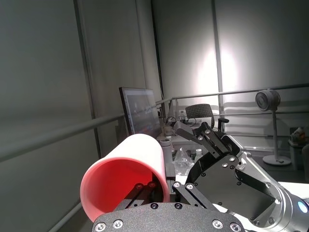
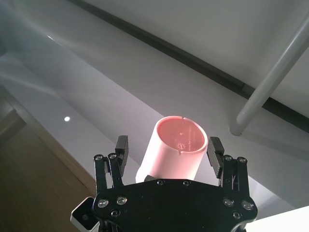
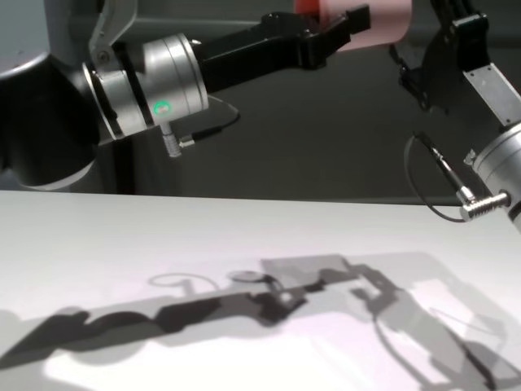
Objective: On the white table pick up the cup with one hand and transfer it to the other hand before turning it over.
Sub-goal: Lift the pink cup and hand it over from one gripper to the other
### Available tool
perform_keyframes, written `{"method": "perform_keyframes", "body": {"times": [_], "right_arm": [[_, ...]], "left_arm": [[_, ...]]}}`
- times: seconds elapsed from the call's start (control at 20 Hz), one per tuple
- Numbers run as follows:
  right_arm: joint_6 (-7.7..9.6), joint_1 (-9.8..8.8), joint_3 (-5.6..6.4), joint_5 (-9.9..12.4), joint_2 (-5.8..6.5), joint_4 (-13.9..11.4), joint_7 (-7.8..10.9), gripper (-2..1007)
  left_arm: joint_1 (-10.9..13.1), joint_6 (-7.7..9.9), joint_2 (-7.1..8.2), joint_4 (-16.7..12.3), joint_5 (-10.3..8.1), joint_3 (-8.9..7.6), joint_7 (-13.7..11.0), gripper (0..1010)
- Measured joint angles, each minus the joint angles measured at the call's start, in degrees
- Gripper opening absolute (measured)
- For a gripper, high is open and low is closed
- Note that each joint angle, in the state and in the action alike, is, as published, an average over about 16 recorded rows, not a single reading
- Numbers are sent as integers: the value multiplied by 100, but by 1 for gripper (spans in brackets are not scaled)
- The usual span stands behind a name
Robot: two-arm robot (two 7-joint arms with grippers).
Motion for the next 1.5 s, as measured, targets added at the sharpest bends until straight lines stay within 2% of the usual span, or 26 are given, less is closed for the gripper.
{"method": "perform_keyframes", "body": {"times": [0.75,1.05,1.5], "right_arm": [[-22,490,-138,309,-43,737,340,1002],[-33,610,-200,403,-50,907,426,1002],[-83,719,-309,481,-42,1034,488,1002]], "left_arm": [[0,0,0,0,0,0,0,49],[0,0,0,0,0,0,0,49],[0,0,0,0,0,0,0,49]]}}
